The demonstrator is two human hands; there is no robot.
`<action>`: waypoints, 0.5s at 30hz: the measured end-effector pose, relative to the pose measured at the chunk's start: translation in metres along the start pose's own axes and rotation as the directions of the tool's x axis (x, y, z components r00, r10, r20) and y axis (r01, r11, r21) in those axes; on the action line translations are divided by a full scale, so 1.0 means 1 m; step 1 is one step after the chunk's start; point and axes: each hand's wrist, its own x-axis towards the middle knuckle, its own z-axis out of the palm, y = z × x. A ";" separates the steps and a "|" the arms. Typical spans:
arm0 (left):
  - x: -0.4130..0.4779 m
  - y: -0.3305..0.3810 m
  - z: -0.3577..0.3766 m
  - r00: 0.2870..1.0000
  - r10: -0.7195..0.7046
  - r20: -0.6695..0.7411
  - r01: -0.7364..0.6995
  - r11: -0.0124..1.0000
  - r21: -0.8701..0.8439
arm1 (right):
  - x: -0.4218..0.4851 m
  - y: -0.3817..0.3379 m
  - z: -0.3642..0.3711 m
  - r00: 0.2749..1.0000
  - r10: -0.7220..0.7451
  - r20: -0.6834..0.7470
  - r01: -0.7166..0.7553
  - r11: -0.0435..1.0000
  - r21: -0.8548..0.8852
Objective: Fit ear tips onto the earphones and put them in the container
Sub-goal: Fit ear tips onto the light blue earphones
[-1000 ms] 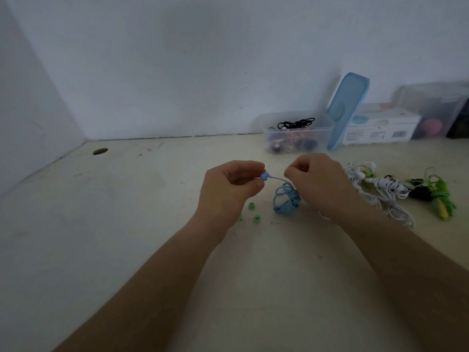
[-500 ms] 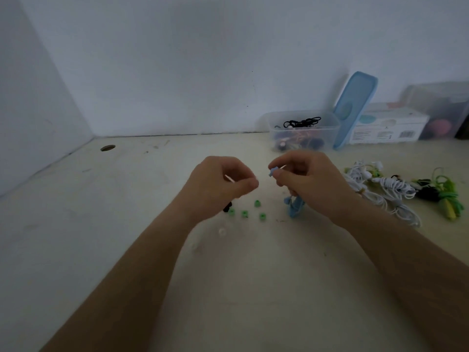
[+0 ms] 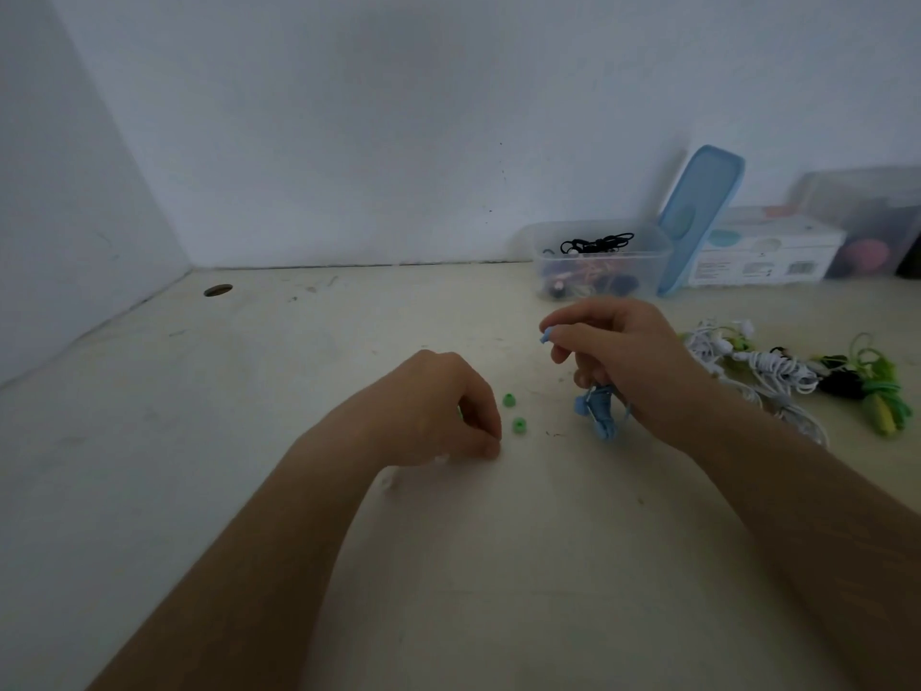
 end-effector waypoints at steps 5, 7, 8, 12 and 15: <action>0.000 -0.001 -0.001 0.948 0.021 -0.318 -0.130 0.936 -0.327 | -0.002 -0.002 0.001 0.999 0.014 0.044 -0.019 0.995 0.102; 0.001 0.000 0.001 0.923 -0.108 -0.370 -0.151 0.784 -0.603 | -0.002 -0.003 0.001 0.998 -0.001 0.061 -0.008 0.989 0.146; 0.001 0.001 0.003 0.924 -0.160 -0.347 -0.160 0.662 -0.732 | -0.003 -0.003 0.001 0.997 -0.016 0.074 0.003 0.987 0.163; 0.005 0.003 0.007 0.942 -0.230 -0.244 -0.203 0.189 -0.961 | -0.004 -0.004 0.002 0.990 -0.068 0.122 0.042 0.978 0.204; 0.006 0.004 0.007 0.947 -0.216 -0.239 -0.228 0.074 -0.971 | -0.005 -0.004 0.003 0.981 -0.111 0.159 0.077 0.976 0.205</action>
